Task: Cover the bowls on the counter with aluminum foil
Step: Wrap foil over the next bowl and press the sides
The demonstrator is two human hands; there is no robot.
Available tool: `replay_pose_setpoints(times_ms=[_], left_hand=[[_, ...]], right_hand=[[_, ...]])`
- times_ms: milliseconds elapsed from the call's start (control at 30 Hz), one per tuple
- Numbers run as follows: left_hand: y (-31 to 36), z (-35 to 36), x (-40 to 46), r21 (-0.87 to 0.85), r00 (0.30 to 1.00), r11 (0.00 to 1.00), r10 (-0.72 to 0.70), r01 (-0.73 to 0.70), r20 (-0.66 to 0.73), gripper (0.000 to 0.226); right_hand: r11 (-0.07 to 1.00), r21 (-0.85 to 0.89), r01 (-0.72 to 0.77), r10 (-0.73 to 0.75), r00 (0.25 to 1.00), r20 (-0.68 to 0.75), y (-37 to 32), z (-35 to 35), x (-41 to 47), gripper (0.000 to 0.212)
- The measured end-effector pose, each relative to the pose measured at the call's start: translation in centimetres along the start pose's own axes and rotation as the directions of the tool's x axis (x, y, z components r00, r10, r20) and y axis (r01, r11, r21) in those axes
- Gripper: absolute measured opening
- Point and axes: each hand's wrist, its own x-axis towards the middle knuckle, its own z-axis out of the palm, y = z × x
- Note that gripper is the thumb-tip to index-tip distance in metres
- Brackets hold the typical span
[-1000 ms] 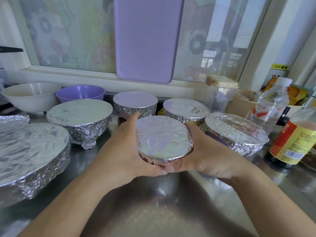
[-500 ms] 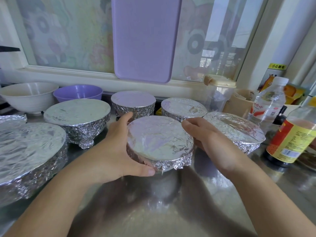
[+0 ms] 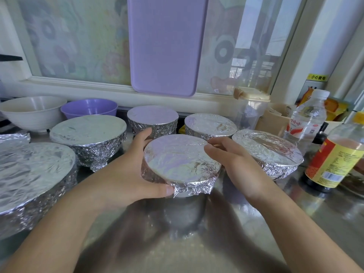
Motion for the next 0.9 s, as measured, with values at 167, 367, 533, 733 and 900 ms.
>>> replay_pose_setpoints(times_ms=[167, 367, 533, 733, 900], left_hand=[[1.2, 1.4, 0.0, -0.073, 0.998, 0.997, 0.017, -0.021, -0.068, 0.167], [1.5, 3.1, -0.1, -0.012, 0.98, 0.999, 0.045, -0.048, -0.192, 0.158], [1.2, 2.6, 0.1, 0.0, 0.985, 0.997, 0.075, -0.076, -0.152, 0.156], [0.8, 0.9, -0.1, 0.032, 0.998, 0.997, 0.07, -0.07, -0.004, 0.149], [0.7, 1.0, -0.2, 0.026, 0.996, 0.996, 0.085, -0.086, 0.025, 0.151]], right_hand=[[0.982, 0.187, -0.027, 0.012, 0.997, 0.081, 0.3, 0.7, -0.2, 0.062], [0.91, 0.405, -0.089, 0.031, 0.988, 0.149, 1.6, 2.4, 0.3, 0.067], [0.945, 0.308, -0.112, 0.064, 0.985, 0.162, 0.9, 1.7, 0.5, 0.036], [0.98, 0.193, -0.043, 0.044, 0.999, 0.001, 1.8, 1.0, 2.0, 0.039], [0.94, 0.34, -0.022, -0.031, 0.988, 0.148, 2.7, 0.7, 1.9, 0.049]])
